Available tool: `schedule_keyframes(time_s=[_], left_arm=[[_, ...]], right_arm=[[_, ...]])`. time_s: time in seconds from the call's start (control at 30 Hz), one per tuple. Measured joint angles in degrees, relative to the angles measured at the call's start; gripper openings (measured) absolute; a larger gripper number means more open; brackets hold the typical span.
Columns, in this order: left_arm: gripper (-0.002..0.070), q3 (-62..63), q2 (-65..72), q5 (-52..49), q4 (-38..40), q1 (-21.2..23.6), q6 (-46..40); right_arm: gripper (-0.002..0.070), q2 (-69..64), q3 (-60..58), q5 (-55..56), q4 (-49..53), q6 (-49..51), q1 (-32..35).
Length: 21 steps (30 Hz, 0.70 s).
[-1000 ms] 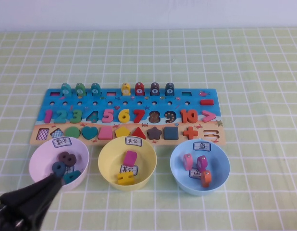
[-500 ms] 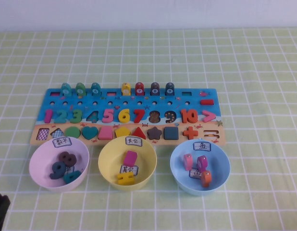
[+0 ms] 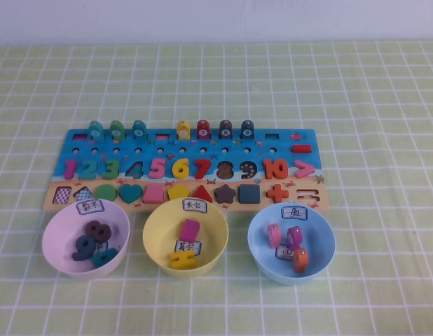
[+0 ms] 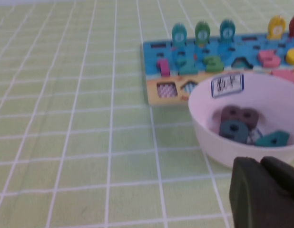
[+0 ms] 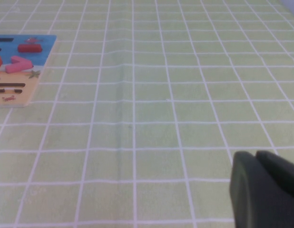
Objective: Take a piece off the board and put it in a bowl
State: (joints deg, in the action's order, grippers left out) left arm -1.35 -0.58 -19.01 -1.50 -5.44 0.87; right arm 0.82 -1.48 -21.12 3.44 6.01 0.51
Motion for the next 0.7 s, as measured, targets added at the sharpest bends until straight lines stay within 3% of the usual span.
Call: schedule_keyframes(time_s=[0.7], left_arm=[[-0.0002, -0.1, 0.0, -2.1, 0.0, 0.3, -0.1]], right_arm=[[-0.0017, 0.0, 0.0, 0.0, 0.0, 0.0, 0.0]])
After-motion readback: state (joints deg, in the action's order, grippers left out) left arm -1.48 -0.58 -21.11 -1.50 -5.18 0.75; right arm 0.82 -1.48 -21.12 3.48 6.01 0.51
